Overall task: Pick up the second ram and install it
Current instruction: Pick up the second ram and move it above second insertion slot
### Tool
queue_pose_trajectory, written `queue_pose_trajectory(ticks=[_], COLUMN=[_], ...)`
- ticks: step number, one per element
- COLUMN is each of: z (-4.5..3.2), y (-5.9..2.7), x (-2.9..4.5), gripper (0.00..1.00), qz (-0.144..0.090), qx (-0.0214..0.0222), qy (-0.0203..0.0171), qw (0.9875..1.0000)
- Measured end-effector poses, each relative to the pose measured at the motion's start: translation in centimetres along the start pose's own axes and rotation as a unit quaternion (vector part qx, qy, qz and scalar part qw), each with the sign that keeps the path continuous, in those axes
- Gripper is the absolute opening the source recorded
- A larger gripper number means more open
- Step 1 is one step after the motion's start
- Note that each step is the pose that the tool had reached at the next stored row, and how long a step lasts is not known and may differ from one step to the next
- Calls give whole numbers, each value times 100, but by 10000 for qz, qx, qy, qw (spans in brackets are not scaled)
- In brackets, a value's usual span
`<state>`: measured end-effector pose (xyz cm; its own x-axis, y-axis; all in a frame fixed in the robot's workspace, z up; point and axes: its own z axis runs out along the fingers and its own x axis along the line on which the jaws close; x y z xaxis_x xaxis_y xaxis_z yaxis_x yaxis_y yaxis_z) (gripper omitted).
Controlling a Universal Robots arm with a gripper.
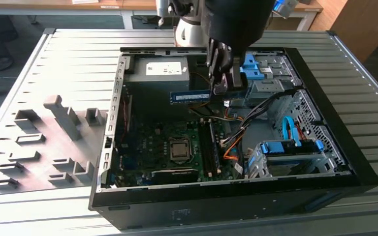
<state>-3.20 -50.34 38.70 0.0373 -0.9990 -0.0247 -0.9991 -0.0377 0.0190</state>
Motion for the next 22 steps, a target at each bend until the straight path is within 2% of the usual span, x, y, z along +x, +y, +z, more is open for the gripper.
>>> queue_pose_trajectory(ticks=[22], z=[401], y=[-10], x=[10], gripper=[14], qz=[0], qx=[-2], qy=[-1], qw=[10000])
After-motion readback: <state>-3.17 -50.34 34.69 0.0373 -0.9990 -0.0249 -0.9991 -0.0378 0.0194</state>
